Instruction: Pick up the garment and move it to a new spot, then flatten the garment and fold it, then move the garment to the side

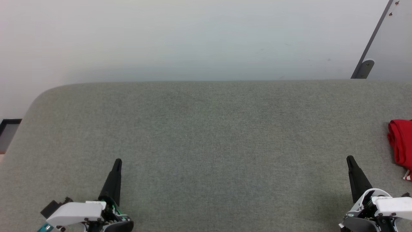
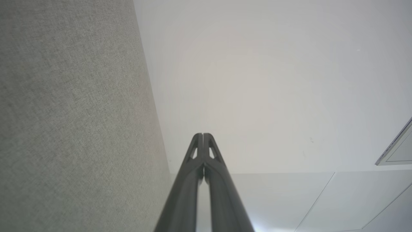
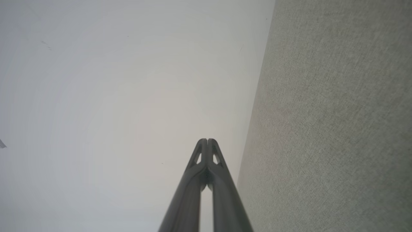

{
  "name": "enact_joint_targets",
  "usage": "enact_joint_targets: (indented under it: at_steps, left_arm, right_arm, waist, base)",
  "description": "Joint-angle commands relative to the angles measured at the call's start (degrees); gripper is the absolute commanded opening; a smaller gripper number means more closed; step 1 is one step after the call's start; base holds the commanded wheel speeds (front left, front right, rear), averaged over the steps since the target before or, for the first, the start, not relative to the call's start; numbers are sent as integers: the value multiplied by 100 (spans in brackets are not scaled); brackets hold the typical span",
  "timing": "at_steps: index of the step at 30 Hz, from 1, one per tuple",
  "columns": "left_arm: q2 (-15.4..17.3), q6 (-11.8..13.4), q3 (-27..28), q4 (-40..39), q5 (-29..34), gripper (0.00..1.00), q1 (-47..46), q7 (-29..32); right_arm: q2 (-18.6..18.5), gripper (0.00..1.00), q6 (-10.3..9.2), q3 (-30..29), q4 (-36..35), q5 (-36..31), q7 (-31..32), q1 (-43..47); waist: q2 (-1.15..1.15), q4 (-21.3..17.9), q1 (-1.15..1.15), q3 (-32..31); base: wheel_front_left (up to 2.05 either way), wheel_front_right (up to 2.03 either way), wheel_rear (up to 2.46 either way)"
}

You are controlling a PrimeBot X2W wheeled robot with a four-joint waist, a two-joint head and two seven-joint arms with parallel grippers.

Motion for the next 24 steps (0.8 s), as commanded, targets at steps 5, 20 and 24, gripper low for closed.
enact_joint_targets:
  at_steps: [5, 20, 24]
  left_arm:
    - [-14, 10, 18, 12, 20, 0, -59, 14]
    - [-17, 10, 22, 12, 28, 0, -60, 14]
    - [-18, 11, 24, 13, 30, 0, -60, 13]
  right_arm:
    - [-7, 0, -8, 4, 0, 29, 8, -17]
    - [-7, 0, -8, 5, 0, 29, 8, -17]
    - [-7, 0, -8, 5, 0, 29, 8, -17]
  waist:
    - [0, 0, 0, 0]
    - [0, 0, 0, 0]
    - [0, 0, 0, 0]
  base:
    - [0, 0, 0]
    - [0, 0, 0]
    - [0, 0, 0]
